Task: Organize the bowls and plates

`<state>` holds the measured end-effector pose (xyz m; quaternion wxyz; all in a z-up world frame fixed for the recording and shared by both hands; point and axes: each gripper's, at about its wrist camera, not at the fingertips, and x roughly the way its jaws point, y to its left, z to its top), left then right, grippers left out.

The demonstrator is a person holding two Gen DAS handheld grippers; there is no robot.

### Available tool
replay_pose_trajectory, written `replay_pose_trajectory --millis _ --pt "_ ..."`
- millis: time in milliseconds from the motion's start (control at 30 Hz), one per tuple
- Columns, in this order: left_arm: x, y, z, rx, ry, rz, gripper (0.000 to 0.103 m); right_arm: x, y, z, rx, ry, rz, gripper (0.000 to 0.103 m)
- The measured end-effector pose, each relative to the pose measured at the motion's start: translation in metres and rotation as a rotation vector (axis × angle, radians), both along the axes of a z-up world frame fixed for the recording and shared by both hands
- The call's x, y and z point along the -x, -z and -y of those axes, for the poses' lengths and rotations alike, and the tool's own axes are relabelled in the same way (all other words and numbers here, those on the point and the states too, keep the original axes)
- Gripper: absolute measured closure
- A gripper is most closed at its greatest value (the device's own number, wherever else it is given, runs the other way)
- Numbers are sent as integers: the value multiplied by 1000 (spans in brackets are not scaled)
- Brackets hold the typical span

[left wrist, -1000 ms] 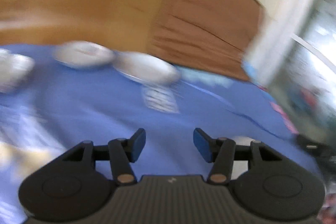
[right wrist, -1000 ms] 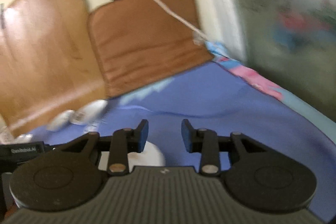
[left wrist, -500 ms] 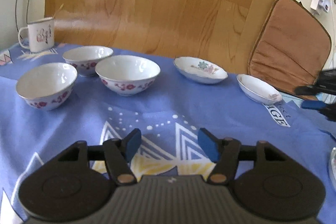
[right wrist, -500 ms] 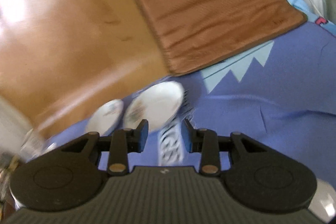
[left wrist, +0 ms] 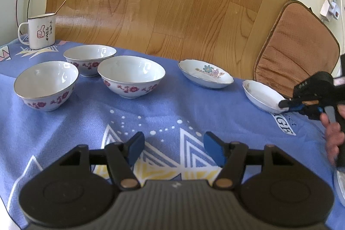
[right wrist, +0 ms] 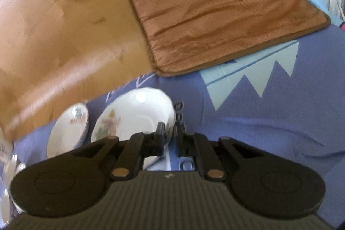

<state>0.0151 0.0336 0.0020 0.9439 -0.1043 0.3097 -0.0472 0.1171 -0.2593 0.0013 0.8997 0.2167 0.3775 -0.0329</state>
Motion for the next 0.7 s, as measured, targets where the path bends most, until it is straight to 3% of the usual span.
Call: replay_pose_trajectory --millis 200,400,633,700 --pt "1 -1 -4 30 4 2 37 55 -5 -4 -83 -114 -20 91" --pt "6 -1 -18 142 69 3 36 129 -9 -25 -93 -261 -1 91" --pt "27 -2 -1 221 201 -48 48 177 -6 -39 -118 -345 39 91" --pt "28 -2 11 189 222 -77 54 180 -2 -41 -121 -350 42 91"
